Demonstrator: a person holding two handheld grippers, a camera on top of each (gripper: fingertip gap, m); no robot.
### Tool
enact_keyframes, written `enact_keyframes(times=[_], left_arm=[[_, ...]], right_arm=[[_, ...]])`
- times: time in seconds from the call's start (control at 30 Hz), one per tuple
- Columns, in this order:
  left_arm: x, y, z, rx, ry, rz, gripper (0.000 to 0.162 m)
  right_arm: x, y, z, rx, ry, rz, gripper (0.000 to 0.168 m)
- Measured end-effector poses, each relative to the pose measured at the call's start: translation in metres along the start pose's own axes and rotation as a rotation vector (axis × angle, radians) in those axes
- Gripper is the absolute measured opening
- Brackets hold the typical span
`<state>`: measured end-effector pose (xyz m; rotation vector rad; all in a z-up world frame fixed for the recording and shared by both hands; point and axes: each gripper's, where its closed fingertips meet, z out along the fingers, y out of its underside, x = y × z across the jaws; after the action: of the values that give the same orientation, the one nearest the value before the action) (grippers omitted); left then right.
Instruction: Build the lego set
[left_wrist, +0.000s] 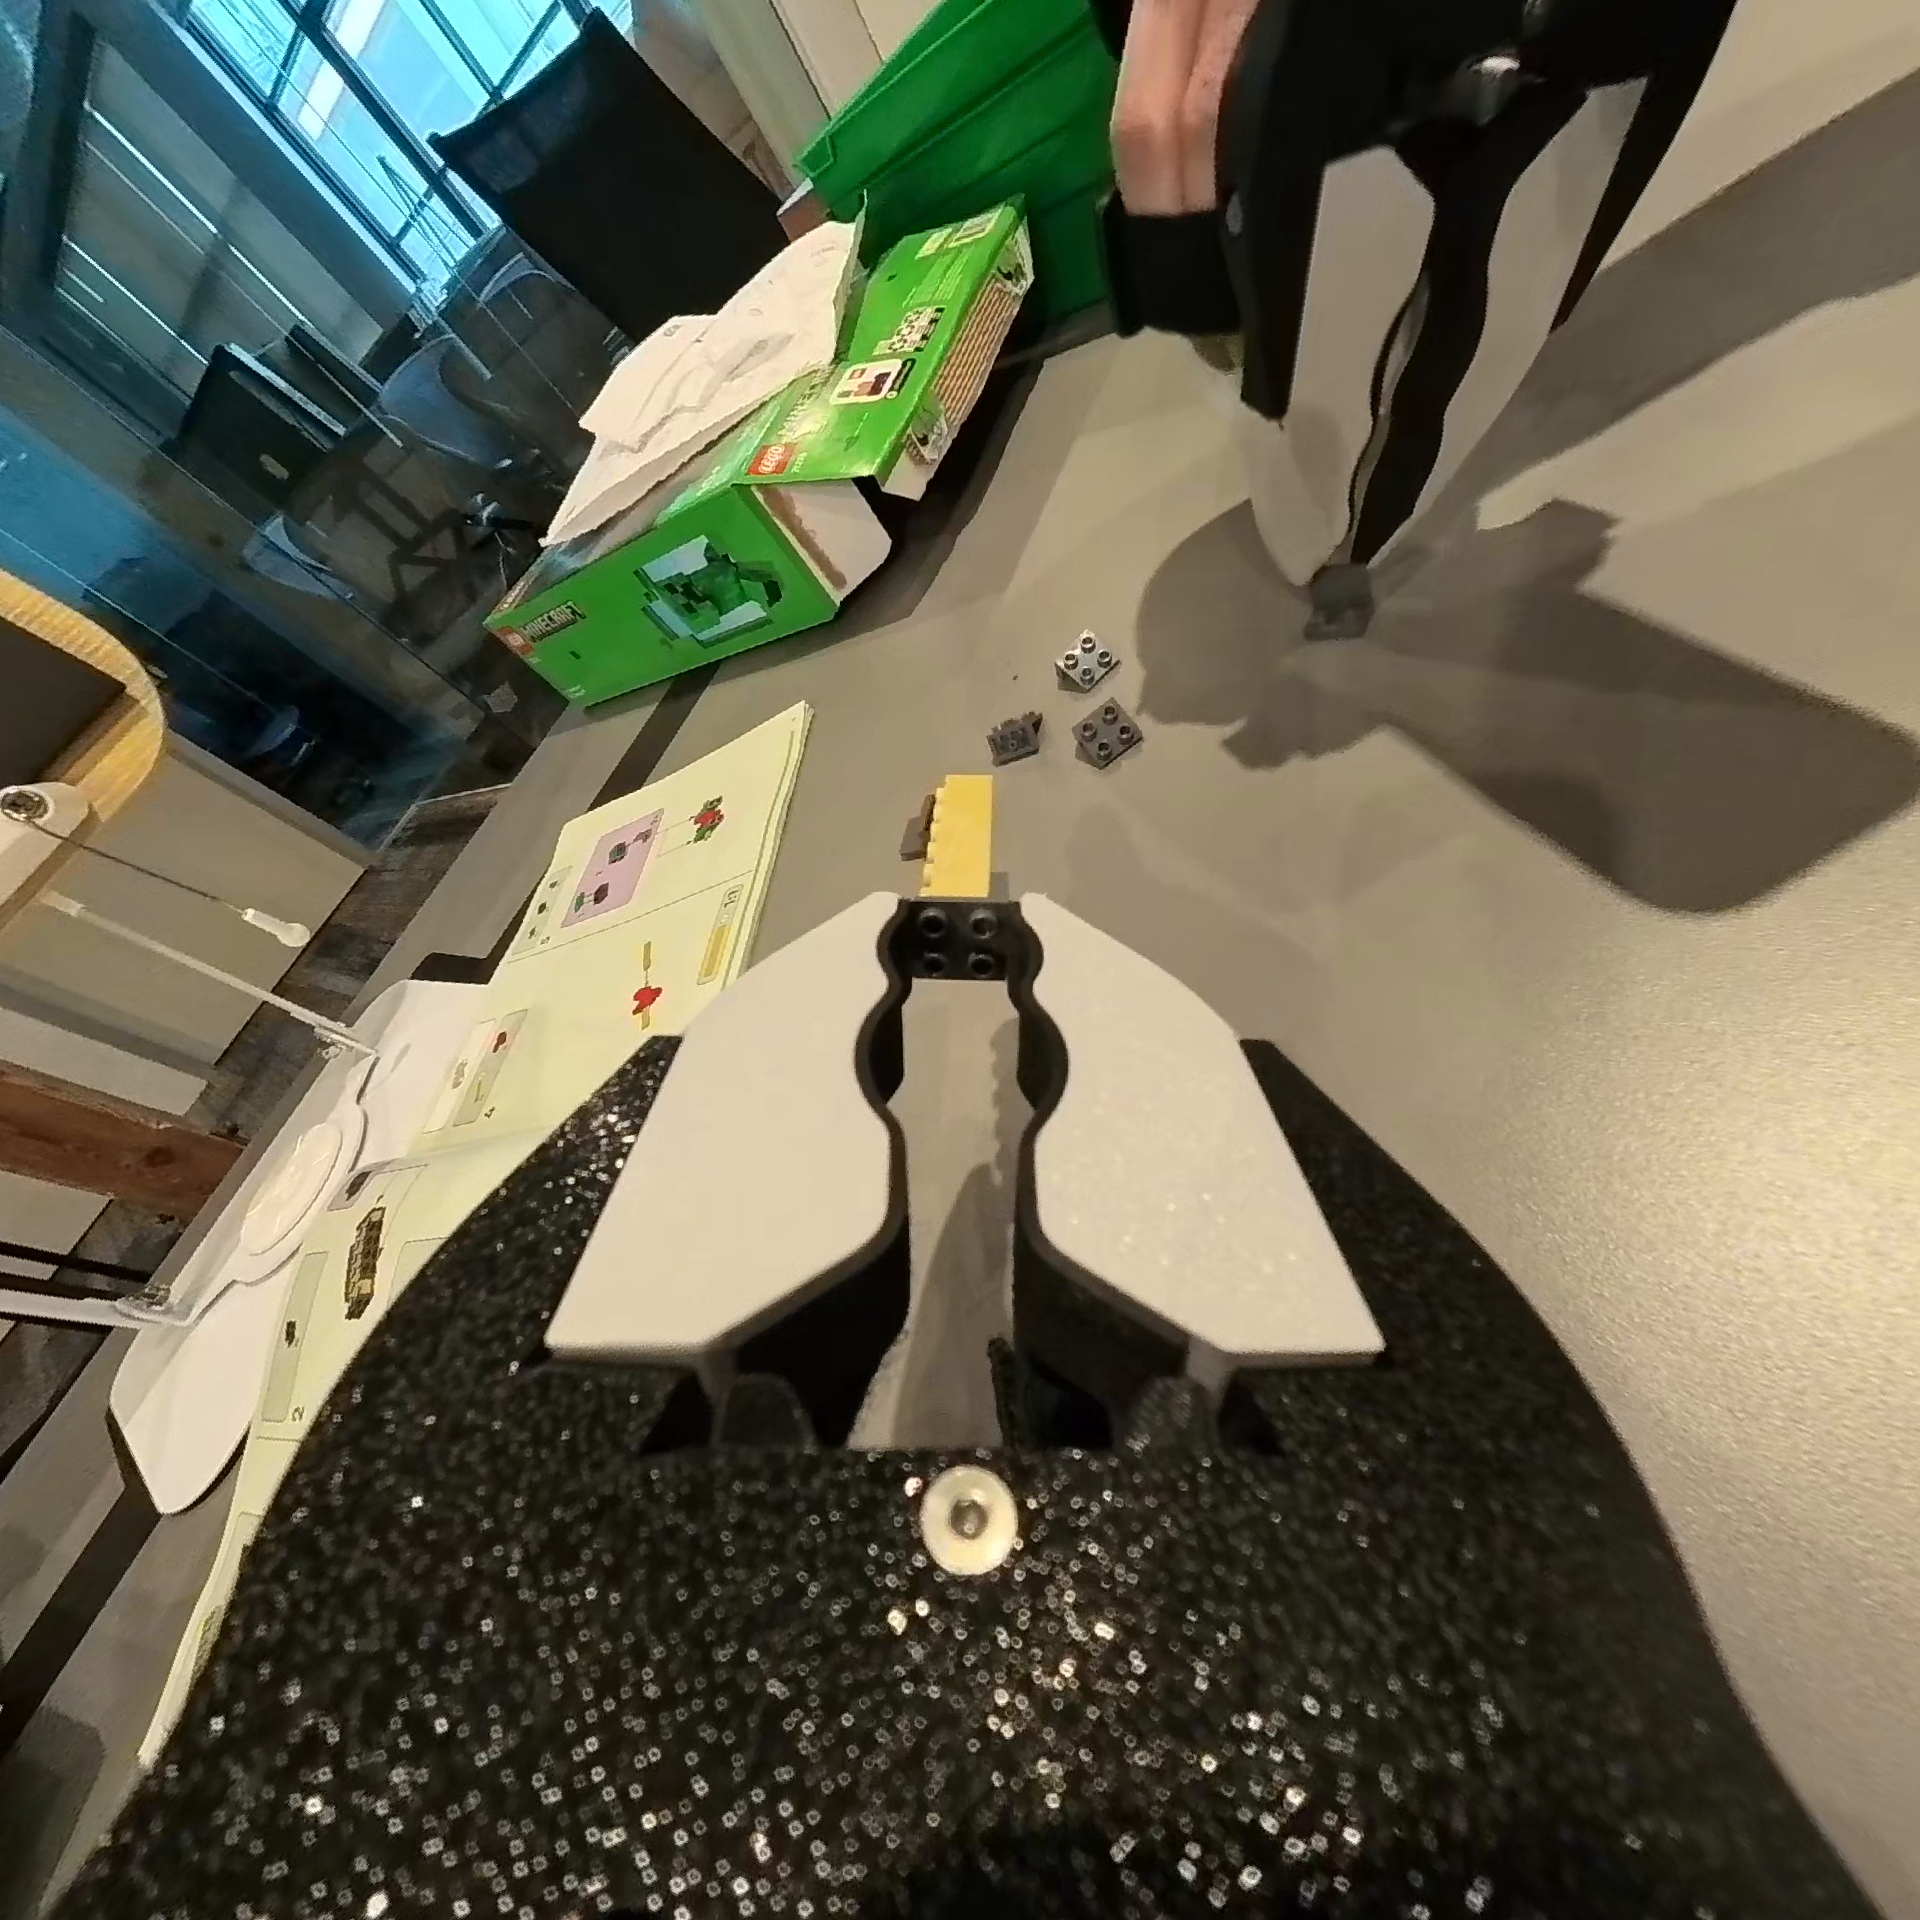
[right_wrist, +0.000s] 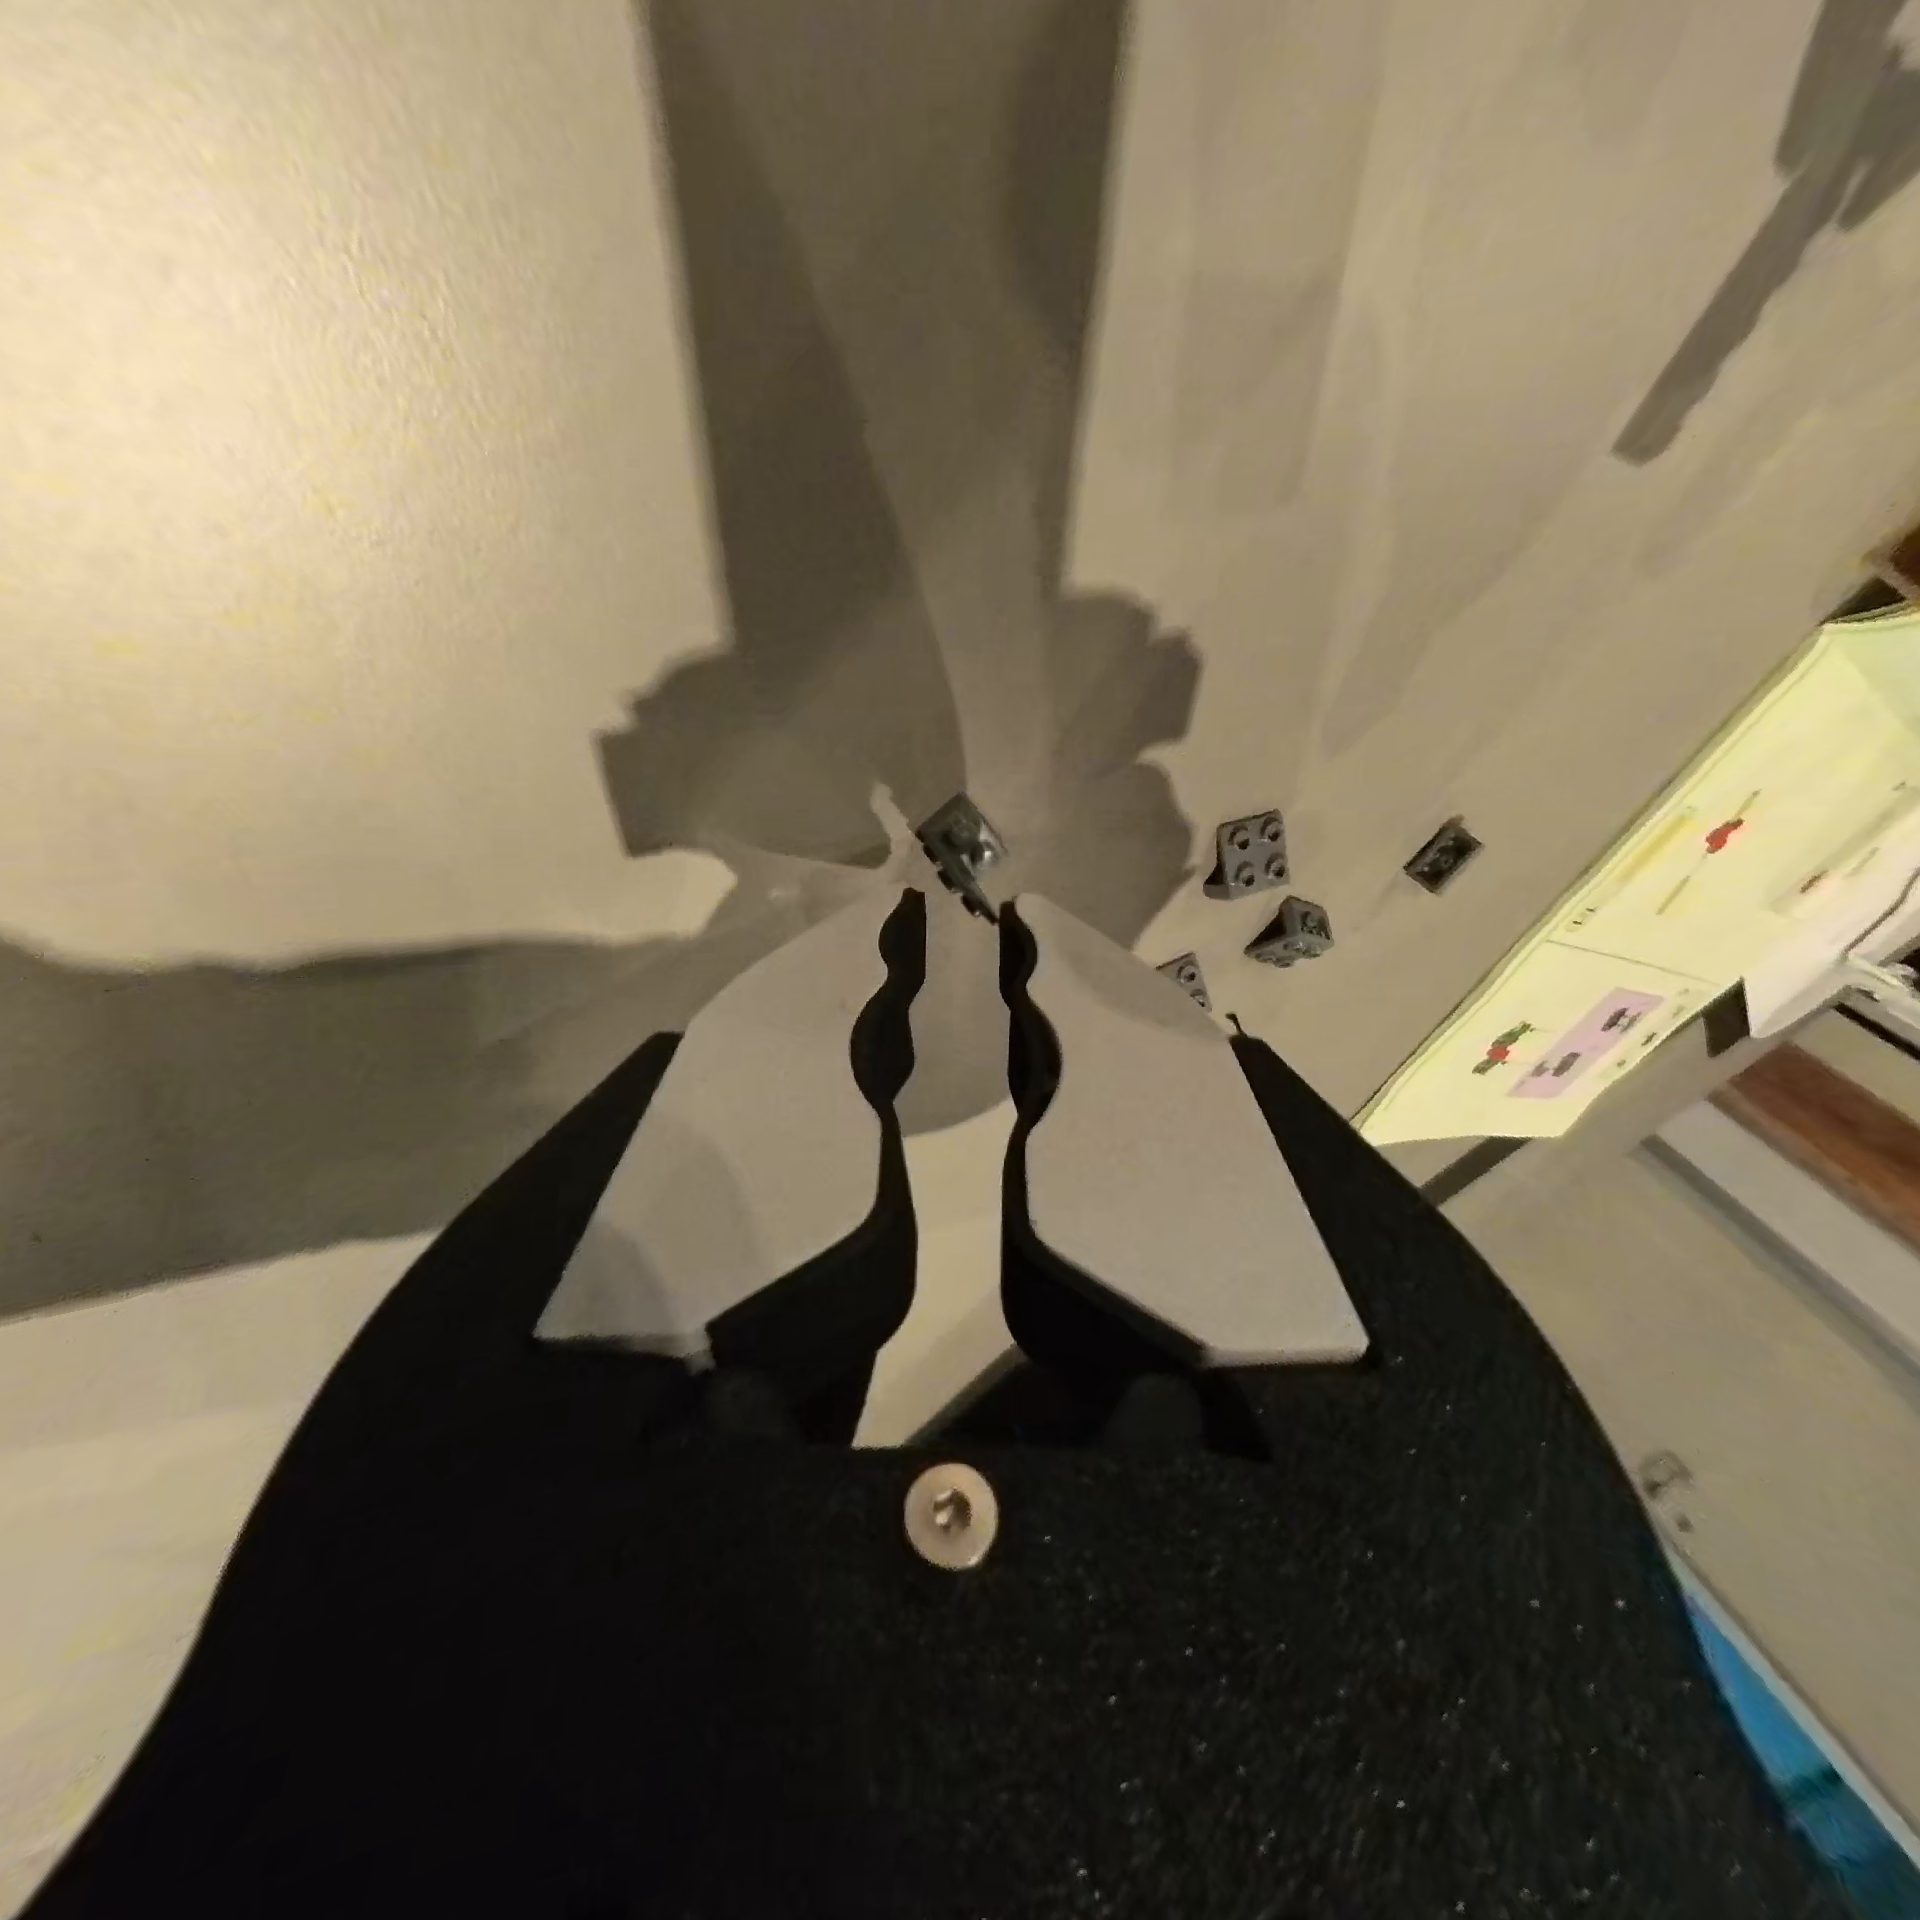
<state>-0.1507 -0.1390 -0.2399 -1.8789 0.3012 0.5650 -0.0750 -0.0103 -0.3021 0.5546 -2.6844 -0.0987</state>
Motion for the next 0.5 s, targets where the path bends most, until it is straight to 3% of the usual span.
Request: enact_keyframes(times=[0.23, 0.5], left_arm=[[0.002, 0.000, 0.001, 0.001, 0.013, -0.004, 0.016], [0.013, -0.003, 0.003, 0.007, 0.074, 0.002, 0.016]], right_arm=[[0.000, -0.007, 0.001, 0.030, -0.035, 0.055, 0.003], [0.010, -0.035, -0.014, 0.223, -0.180, 0.331, 0.003]])
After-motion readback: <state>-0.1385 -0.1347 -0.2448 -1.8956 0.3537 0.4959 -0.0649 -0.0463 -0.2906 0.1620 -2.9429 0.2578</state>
